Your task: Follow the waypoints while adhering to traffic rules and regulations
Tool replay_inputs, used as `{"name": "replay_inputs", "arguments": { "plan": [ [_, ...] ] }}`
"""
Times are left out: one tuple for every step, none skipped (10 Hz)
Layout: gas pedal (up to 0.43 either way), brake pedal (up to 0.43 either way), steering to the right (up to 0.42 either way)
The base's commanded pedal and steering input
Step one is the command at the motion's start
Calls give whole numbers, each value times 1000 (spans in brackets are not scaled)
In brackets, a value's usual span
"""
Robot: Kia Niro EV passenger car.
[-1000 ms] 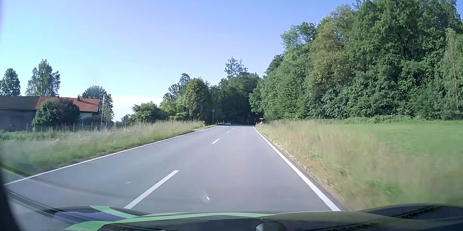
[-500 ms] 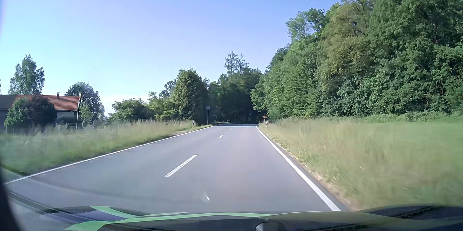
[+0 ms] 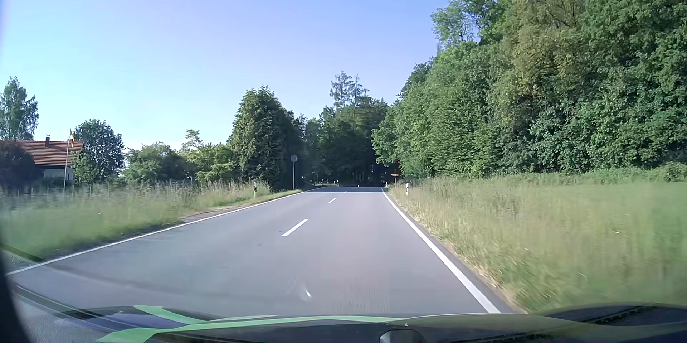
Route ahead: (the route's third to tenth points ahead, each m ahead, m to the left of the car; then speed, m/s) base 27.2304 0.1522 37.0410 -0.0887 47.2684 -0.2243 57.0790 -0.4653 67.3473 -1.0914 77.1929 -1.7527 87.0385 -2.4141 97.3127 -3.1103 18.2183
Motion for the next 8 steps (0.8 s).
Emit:
{"name": "replay_inputs", "arguments": {
  "plan": [
    [169, 0, -1],
    [189, 0, -1],
    [197, 0, -1],
    [209, 0, -1],
    [220, 0, -1],
    [228, 0, -1],
    [228, 0, 1],
    [228, 0, 0]
  ]
}}
